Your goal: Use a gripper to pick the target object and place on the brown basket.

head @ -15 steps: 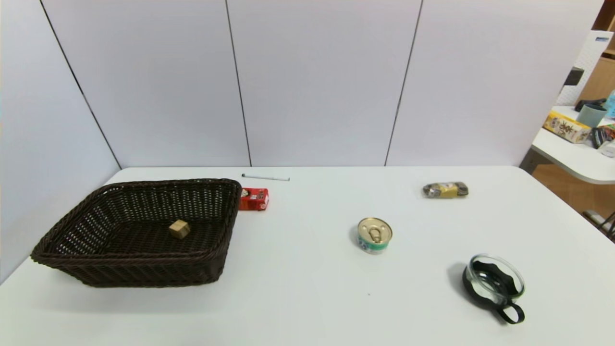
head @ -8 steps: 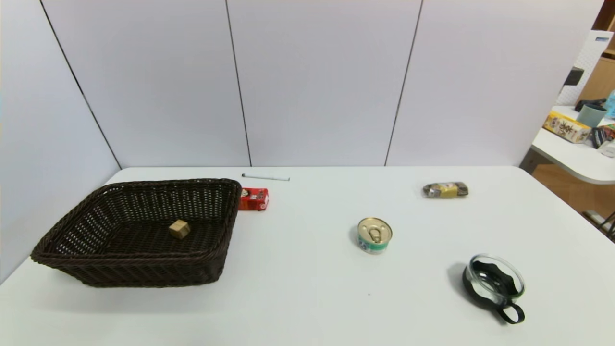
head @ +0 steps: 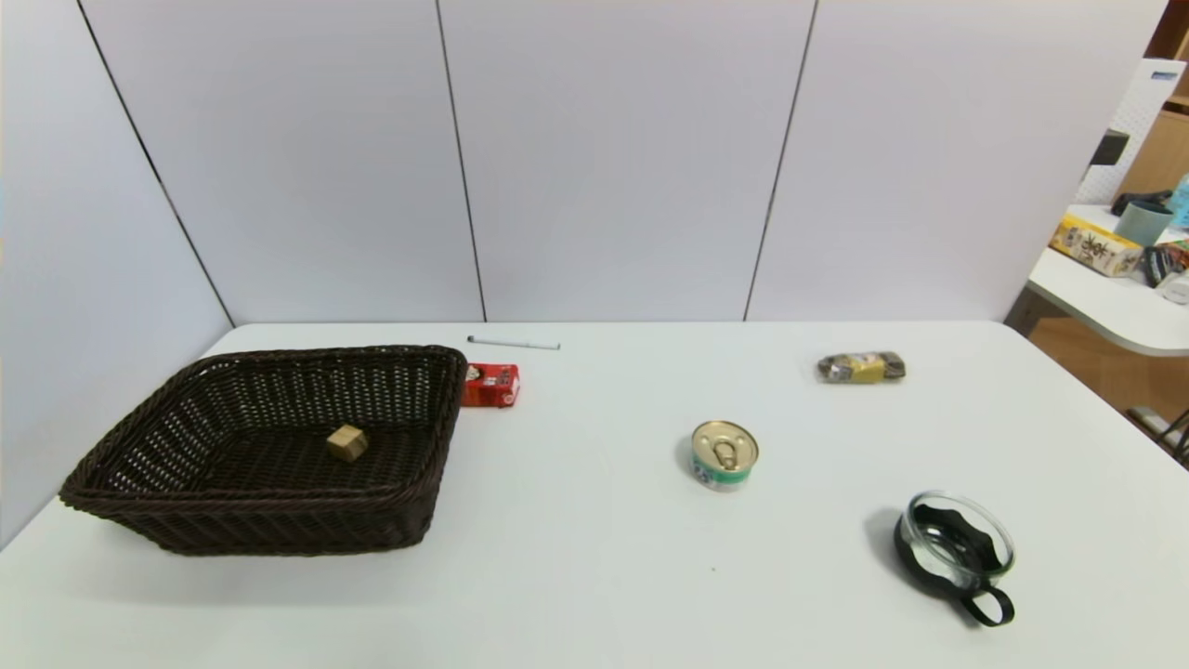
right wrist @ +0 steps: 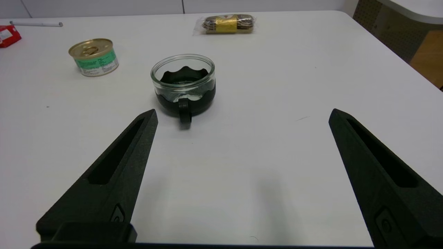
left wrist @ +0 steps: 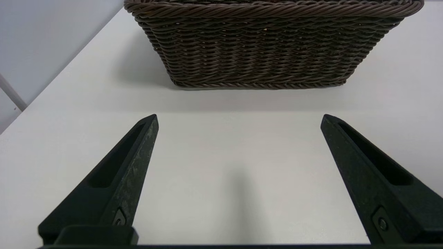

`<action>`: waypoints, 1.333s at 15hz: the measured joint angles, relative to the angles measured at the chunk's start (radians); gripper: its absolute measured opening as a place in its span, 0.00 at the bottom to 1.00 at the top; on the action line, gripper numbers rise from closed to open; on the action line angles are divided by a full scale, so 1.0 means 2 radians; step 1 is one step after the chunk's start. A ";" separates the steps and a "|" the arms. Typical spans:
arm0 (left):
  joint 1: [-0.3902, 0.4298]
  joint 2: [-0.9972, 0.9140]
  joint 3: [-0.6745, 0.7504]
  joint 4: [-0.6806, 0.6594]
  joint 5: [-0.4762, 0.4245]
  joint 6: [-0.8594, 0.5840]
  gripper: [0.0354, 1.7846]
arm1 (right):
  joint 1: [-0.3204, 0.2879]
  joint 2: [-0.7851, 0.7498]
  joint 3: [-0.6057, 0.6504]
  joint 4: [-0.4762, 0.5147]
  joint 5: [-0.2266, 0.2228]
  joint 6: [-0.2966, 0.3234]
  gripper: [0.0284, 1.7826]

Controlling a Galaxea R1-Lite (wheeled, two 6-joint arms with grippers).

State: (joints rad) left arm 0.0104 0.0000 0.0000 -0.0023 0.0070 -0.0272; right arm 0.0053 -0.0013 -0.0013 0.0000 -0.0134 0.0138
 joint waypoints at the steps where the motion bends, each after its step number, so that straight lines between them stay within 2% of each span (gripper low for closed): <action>1: 0.000 0.000 0.000 0.000 0.000 -0.001 0.94 | 0.000 0.000 0.000 0.000 0.000 0.000 0.96; 20: 0.000 0.000 0.000 0.000 0.000 -0.002 0.94 | 0.000 0.000 0.000 0.000 0.000 0.000 0.96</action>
State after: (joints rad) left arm 0.0104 0.0000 0.0000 -0.0028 0.0072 -0.0313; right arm 0.0053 -0.0013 -0.0013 0.0000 -0.0134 0.0134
